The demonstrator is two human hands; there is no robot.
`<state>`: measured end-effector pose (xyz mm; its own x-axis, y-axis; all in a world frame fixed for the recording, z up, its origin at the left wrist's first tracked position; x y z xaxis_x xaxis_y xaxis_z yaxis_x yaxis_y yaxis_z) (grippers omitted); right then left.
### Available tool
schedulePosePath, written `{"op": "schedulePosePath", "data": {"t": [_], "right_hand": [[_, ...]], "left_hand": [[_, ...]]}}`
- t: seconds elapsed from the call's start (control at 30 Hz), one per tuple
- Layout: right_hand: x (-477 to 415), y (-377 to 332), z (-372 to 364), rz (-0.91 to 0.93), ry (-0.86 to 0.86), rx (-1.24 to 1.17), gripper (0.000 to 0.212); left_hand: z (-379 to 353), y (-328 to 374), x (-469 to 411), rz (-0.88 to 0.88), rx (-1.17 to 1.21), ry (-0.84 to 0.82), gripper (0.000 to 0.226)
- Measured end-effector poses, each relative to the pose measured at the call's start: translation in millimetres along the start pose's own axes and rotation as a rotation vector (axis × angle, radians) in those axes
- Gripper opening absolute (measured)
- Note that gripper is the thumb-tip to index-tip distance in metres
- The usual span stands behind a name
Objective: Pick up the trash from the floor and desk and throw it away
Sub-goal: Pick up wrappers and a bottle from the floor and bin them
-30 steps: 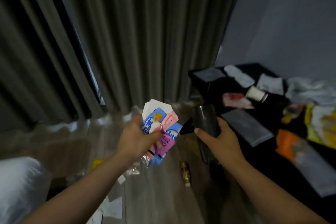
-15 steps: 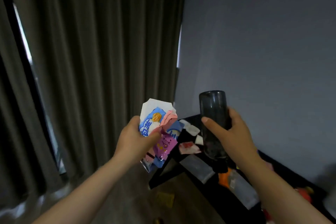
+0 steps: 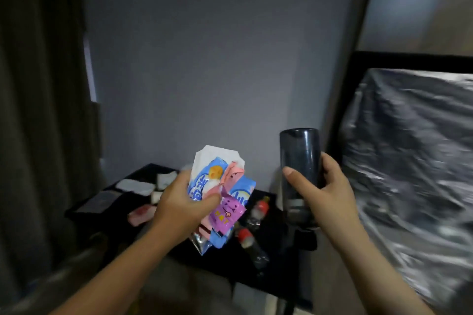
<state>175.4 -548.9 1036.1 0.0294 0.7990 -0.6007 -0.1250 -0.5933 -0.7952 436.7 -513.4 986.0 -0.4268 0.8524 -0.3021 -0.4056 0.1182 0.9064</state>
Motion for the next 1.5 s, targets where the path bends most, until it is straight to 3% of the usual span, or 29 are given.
{"op": "schedulePosePath", "data": {"t": [0.13, 0.3, 0.43, 0.7, 1.07, 1.3, 1.5], "right_hand": [[22.9, -11.0, 102.4, -0.008, 0.209, 0.098, 0.043], [66.7, -30.5, 209.9, -0.01, 0.323, 0.255, 0.043], [102.7, -45.5, 305.0, -0.027, 0.474, 0.335, 0.034], [199.2, -72.2, 495.7, -0.12, 0.734, 0.487, 0.046], [324.4, -30.1, 679.3, -0.502, 0.981, 0.569, 0.044], [358.2, 48.5, 740.8, -0.866, 1.05, 0.468, 0.066], [334.3, 110.3, 775.6, -1.059, 1.118, 0.468, 0.061]], "left_hand": [[-85.2, 38.9, 16.3, -0.04, 0.135, -0.201, 0.027], [-190.5, 90.6, 67.3, -0.094, 0.266, -0.438, 0.03], [-277.4, 132.1, 121.9, -0.103, 0.331, -0.63, 0.038], [-437.4, 215.2, 266.3, -0.157, 0.388, -0.889, 0.039], [-604.9, 256.1, 425.7, -0.064, 0.409, -1.213, 0.043], [-717.5, 237.4, 445.0, -0.099, 0.276, -1.248, 0.026], [-817.5, 222.3, 430.0, -0.087, 0.194, -1.335, 0.022]]}}
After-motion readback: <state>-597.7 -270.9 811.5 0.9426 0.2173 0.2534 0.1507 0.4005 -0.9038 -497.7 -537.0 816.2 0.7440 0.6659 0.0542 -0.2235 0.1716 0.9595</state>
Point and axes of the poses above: each hand's wrist, its own x-axis away from the middle knuckle, its own z-axis out of the back of the hand, y = z × x, the point moved 7 cm from there along -x, towards the middle knuckle, and after that the axes turned 2 degrees about z, right-handed, at the moved point
